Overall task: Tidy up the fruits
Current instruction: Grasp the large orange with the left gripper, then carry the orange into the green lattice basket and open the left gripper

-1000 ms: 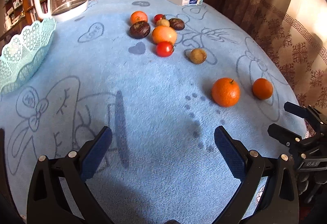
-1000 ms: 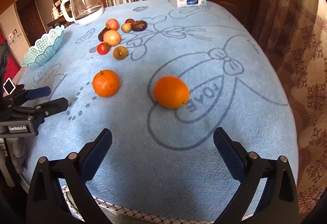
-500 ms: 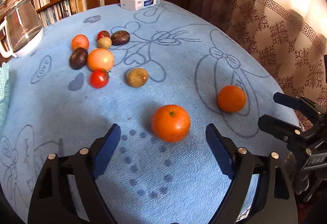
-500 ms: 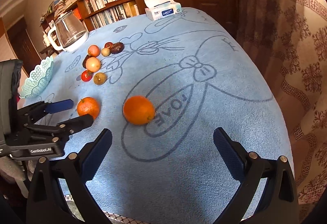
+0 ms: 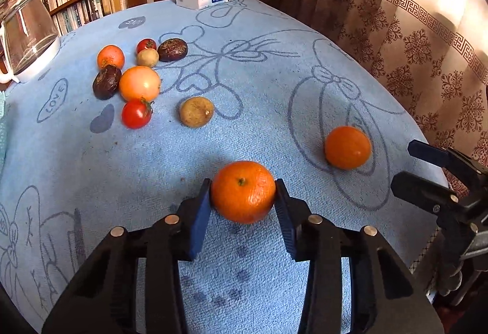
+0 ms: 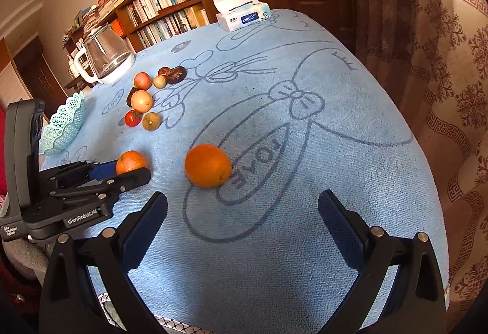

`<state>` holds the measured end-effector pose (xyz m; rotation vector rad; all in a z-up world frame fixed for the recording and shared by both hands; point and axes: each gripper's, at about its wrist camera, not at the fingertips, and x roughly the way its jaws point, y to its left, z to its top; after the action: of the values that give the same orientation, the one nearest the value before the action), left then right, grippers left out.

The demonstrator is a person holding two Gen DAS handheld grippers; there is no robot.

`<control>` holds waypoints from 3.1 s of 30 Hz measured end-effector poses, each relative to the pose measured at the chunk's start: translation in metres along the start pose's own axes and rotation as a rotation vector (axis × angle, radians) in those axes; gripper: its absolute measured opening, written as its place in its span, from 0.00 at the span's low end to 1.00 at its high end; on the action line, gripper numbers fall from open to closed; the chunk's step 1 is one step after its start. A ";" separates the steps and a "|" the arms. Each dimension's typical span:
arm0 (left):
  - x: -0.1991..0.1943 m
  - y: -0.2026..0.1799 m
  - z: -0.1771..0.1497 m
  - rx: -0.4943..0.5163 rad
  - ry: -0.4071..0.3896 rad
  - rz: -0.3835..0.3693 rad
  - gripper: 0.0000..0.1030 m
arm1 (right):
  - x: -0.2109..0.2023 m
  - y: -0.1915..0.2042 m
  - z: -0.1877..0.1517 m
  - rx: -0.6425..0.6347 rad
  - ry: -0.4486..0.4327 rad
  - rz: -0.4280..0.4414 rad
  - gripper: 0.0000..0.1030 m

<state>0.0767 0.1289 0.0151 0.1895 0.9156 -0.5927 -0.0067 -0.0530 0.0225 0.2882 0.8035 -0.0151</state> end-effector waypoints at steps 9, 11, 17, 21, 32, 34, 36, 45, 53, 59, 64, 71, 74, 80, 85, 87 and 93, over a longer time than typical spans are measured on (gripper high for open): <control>-0.030 0.021 -0.008 -0.043 -0.067 0.054 0.40 | 0.007 0.022 0.010 -0.071 0.007 -0.025 0.82; -0.035 0.028 -0.009 -0.064 -0.077 0.060 0.40 | 0.012 0.030 0.015 -0.098 0.012 -0.026 0.75; -0.047 0.051 -0.014 -0.114 -0.099 0.082 0.40 | 0.032 0.048 0.019 -0.146 0.060 -0.030 0.56; -0.052 0.065 -0.014 -0.142 -0.110 0.093 0.40 | 0.041 0.049 0.019 -0.146 0.076 -0.063 0.46; -0.071 0.095 -0.012 -0.188 -0.157 0.131 0.40 | 0.041 0.047 0.021 -0.105 0.071 -0.063 0.41; -0.078 0.104 -0.011 -0.203 -0.175 0.152 0.40 | 0.037 0.049 0.024 -0.102 0.058 -0.056 0.41; -0.085 0.115 -0.010 -0.219 -0.194 0.181 0.40 | 0.034 0.052 0.027 -0.099 0.043 -0.047 0.41; -0.122 0.177 -0.011 -0.311 -0.276 0.333 0.40 | 0.025 0.069 0.035 -0.100 0.011 -0.012 0.41; -0.146 0.236 -0.016 -0.392 -0.324 0.507 0.40 | 0.028 0.084 0.033 -0.104 0.016 0.009 0.41; -0.150 0.277 -0.022 -0.476 -0.323 0.552 0.40 | 0.032 0.094 0.033 -0.108 0.028 0.015 0.41; -0.143 0.295 -0.026 -0.511 -0.300 0.561 0.40 | 0.035 0.104 0.034 -0.119 0.032 0.022 0.41; -0.135 0.310 -0.030 -0.542 -0.270 0.563 0.40 | 0.041 0.115 0.035 -0.134 0.039 0.041 0.41; -0.136 0.311 -0.031 -0.542 -0.273 0.570 0.40 | 0.042 0.118 0.034 -0.139 0.043 0.048 0.41; -0.143 0.315 -0.031 -0.564 -0.293 0.582 0.55 | 0.044 0.123 0.032 -0.145 0.048 0.055 0.41; -0.153 0.316 -0.032 -0.578 -0.314 0.595 0.60 | 0.045 0.129 0.035 -0.158 0.046 0.063 0.41; -0.158 0.316 -0.033 -0.576 -0.325 0.604 0.70 | 0.045 0.134 0.038 -0.164 0.046 0.077 0.41; -0.176 0.313 -0.034 -0.575 -0.371 0.634 0.85 | 0.044 0.167 0.052 -0.223 0.027 0.128 0.41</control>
<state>0.1461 0.4711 0.1051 -0.1486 0.5832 0.2301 0.0815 0.0979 0.0669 0.1285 0.8047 0.1979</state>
